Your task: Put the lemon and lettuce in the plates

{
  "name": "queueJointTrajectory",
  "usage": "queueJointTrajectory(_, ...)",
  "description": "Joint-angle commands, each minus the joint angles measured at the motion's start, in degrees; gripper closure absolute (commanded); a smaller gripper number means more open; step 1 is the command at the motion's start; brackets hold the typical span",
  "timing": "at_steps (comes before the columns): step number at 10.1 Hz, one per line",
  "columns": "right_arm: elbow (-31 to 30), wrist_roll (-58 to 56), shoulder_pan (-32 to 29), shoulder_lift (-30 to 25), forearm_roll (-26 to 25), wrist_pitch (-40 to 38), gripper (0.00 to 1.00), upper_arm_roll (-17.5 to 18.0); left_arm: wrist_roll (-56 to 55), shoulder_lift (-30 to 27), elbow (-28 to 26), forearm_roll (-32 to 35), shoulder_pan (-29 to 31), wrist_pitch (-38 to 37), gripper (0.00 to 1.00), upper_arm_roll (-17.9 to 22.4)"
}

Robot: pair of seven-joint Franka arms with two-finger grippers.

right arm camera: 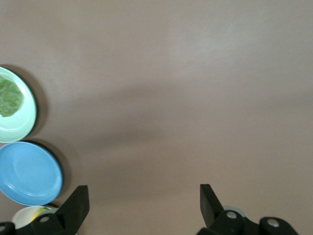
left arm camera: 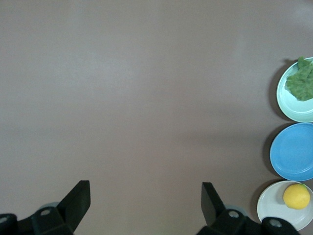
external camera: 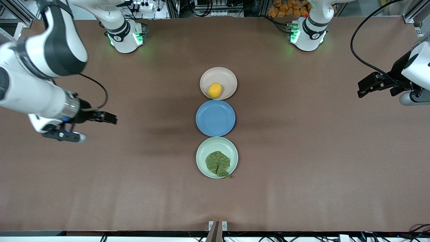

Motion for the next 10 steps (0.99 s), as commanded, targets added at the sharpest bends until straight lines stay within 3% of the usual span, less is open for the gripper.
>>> queueJointTrajectory(1,0.77,-1.77,-2.20,-3.69,-1.89,-5.68,0.00,0.98,1.18,-4.01,-4.06,-2.71,1.82,-2.25,0.00,-0.18)
queueJointTrajectory(4,1.39,-1.95,-2.20,-8.16,-2.07,-6.68,0.00,0.90,1.27,-6.12,-6.97,-6.33,6.14,-2.17,0.00,-0.36)
queueJointTrajectory(10,4.56,-1.86,-6.50,-8.44,-3.56,-6.85,0.00,0.98,1.27,-6.39,-7.77,-6.07,6.67,-1.99,0.00,-0.54)
